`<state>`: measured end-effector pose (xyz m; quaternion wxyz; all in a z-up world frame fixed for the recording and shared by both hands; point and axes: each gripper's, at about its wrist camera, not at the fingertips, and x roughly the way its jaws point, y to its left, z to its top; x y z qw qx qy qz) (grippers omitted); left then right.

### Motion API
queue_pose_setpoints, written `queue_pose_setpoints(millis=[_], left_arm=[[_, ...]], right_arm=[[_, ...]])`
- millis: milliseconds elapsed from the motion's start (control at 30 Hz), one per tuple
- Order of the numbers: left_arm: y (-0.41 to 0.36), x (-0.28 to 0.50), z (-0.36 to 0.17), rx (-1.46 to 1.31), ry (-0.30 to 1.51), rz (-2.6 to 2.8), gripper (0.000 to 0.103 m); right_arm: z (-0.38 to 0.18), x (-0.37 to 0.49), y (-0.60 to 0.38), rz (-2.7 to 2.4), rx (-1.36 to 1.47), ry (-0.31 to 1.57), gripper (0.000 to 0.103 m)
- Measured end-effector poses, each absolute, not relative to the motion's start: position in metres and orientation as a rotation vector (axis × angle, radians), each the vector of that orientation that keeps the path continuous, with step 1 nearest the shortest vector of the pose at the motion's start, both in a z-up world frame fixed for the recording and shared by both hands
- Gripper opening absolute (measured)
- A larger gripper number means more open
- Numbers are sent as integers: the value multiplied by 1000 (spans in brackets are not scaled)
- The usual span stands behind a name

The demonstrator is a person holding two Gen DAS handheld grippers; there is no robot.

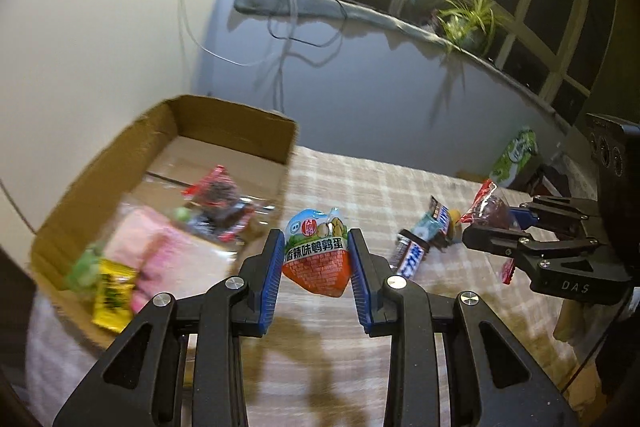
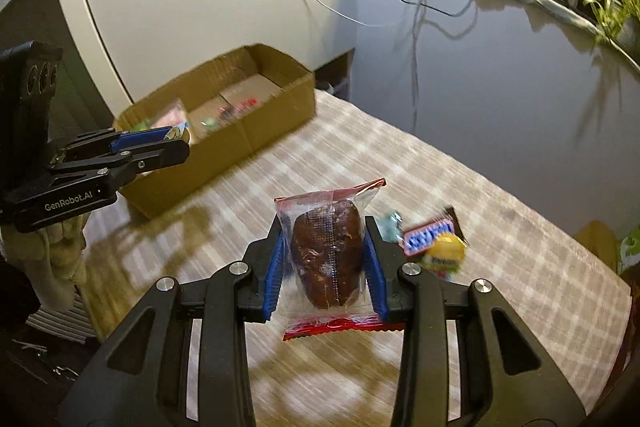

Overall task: Organize snacks
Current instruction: 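Carry both packets into the box and open both tools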

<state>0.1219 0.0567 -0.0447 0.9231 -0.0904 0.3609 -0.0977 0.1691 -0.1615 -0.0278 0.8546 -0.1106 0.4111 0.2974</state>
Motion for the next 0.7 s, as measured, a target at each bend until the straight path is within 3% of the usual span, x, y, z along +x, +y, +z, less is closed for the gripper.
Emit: queue_pose_setpoints(millis=[700], left_arm=[[147,96,-43,-220,693,-37,30]], right_arm=[[-22,178,-35,793,-253,843,37]])
